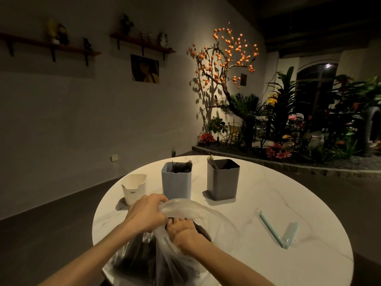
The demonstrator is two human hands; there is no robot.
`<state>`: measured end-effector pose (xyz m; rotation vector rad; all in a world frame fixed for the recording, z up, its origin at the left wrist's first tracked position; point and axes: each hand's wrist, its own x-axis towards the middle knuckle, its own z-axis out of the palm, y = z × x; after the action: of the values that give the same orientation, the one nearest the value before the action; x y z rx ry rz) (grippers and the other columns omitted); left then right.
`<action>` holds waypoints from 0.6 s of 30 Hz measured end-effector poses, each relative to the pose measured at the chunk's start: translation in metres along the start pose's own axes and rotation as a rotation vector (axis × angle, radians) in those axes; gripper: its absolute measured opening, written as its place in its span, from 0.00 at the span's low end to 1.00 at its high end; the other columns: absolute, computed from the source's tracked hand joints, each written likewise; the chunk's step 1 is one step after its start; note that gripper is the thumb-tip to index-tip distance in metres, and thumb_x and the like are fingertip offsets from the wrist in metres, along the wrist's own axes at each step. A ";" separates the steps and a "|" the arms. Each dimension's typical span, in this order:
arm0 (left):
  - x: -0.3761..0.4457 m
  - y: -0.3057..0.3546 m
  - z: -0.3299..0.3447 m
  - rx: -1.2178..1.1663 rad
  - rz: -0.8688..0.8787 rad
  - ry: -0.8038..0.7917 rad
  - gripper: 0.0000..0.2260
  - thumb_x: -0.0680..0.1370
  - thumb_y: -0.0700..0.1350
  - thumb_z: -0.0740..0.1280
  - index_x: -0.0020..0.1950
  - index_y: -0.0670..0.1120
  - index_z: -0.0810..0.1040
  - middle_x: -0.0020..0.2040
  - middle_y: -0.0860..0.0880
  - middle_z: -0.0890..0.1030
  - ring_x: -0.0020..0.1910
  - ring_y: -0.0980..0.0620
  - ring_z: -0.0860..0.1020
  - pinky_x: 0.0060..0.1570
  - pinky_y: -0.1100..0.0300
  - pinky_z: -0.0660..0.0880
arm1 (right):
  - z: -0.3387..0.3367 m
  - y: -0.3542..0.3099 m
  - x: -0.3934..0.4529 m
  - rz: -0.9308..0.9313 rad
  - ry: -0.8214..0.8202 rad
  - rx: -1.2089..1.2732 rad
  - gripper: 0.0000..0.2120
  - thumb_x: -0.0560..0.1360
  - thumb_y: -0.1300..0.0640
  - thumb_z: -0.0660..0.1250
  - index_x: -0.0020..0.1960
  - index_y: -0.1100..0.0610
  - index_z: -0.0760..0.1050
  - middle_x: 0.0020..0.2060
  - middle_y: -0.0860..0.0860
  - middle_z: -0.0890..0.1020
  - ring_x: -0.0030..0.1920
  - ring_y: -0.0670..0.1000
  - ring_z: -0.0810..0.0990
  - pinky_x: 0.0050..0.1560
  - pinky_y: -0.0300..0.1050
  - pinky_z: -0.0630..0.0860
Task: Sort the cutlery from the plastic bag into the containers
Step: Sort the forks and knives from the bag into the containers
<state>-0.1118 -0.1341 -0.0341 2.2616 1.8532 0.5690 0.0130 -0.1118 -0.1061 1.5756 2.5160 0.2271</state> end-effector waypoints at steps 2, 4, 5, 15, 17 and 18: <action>0.001 -0.002 -0.001 -0.042 -0.017 -0.013 0.17 0.73 0.43 0.68 0.60 0.57 0.80 0.50 0.55 0.80 0.48 0.53 0.76 0.39 0.59 0.71 | -0.001 0.000 -0.004 -0.021 0.006 -0.056 0.28 0.85 0.57 0.57 0.80 0.64 0.52 0.79 0.61 0.58 0.79 0.61 0.56 0.78 0.58 0.50; 0.003 -0.005 -0.001 -0.091 -0.037 -0.022 0.16 0.74 0.43 0.69 0.60 0.56 0.81 0.49 0.56 0.80 0.48 0.53 0.77 0.41 0.59 0.74 | -0.003 0.000 -0.008 -0.036 -0.005 -0.089 0.29 0.84 0.58 0.60 0.80 0.64 0.52 0.79 0.61 0.59 0.80 0.61 0.55 0.79 0.57 0.47; 0.004 -0.006 -0.001 -0.108 -0.048 -0.022 0.14 0.75 0.44 0.69 0.59 0.57 0.81 0.49 0.56 0.80 0.48 0.53 0.77 0.40 0.59 0.74 | -0.006 0.000 -0.011 -0.050 -0.002 -0.103 0.30 0.83 0.57 0.60 0.80 0.63 0.52 0.79 0.60 0.59 0.80 0.61 0.54 0.79 0.57 0.46; 0.020 -0.011 -0.005 -0.264 -0.113 -0.034 0.14 0.75 0.41 0.70 0.58 0.54 0.80 0.48 0.52 0.82 0.42 0.52 0.82 0.38 0.56 0.83 | -0.045 0.036 -0.036 -0.124 0.118 -0.124 0.13 0.83 0.54 0.64 0.64 0.60 0.74 0.47 0.56 0.81 0.41 0.54 0.77 0.45 0.48 0.75; 0.023 -0.008 -0.004 -0.319 -0.117 -0.052 0.13 0.75 0.38 0.69 0.57 0.53 0.79 0.48 0.50 0.81 0.41 0.50 0.82 0.34 0.60 0.81 | -0.047 0.048 -0.040 -0.142 0.134 -0.124 0.13 0.83 0.54 0.63 0.65 0.59 0.73 0.44 0.55 0.80 0.38 0.53 0.75 0.40 0.48 0.71; 0.025 -0.008 -0.004 -0.352 -0.124 -0.059 0.14 0.75 0.37 0.69 0.57 0.52 0.80 0.48 0.48 0.81 0.41 0.50 0.82 0.32 0.62 0.78 | -0.050 0.055 -0.042 -0.152 0.135 -0.127 0.13 0.83 0.54 0.62 0.65 0.59 0.73 0.44 0.56 0.80 0.38 0.53 0.75 0.39 0.48 0.69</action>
<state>-0.1165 -0.1083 -0.0288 1.9037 1.6950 0.7329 0.0682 -0.1284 -0.0433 1.3567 2.6481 0.4770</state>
